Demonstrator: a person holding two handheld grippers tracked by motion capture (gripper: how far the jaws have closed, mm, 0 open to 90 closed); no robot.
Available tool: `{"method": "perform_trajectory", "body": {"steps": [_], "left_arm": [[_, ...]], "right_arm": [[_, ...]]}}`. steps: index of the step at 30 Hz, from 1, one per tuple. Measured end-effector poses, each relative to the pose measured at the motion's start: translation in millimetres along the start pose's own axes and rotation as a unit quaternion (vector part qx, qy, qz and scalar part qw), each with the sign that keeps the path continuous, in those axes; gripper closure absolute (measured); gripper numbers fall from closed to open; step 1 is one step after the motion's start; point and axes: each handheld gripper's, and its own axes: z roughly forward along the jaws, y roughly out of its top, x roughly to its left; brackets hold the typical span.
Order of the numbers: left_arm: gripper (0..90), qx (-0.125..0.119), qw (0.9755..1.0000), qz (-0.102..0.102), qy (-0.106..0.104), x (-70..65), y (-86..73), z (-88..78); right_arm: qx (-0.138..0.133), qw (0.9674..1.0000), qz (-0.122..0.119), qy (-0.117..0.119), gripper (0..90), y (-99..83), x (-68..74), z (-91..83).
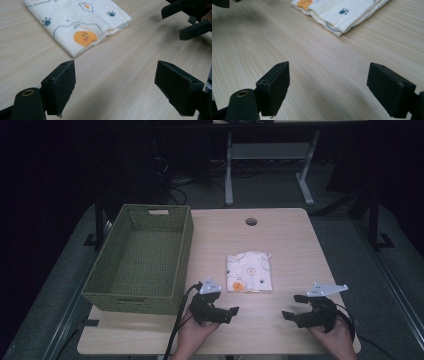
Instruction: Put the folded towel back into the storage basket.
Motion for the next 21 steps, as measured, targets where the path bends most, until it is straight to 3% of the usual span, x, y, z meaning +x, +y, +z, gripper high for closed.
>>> {"method": "perform_trajectory", "body": {"steps": [5, 6, 10, 18, 21], "left_arm": [[17.3, 0.003, 0.9999, -0.013, 0.003, 5.8, 8.0, 8.7], [17.4, 0.001, 0.9998, -0.014, 0.015, 6.3, 9.9, 12.0], [17.5, 0.011, 0.9995, -0.015, 0.026, 7.1, 10.4, 18.1], [17.5, 0.015, 0.9989, -0.031, 0.033, 16.3, 17.3, 25.9], [17.7, 0.020, 0.9987, -0.040, 0.026, 20.3, 19.1, 28.9]], "right_arm": [[0.007, 0.9998, 0.014, 0.010, 18.2, 12.0, -12.7, 4.5], [0.007, 0.9998, 0.013, 0.011, 18.3, 14.6, -15.1, 5.2], [0.011, 0.9997, 0.016, 0.013, 18.3, 26.2, -21.1, 6.4], [0.025, 0.9995, 0.009, 0.017, 20.1, 51.4, -30.7, 17.8], [0.023, 0.9994, 0.010, 0.022, 20.7, 58.9, -33.2, 20.8]]}}
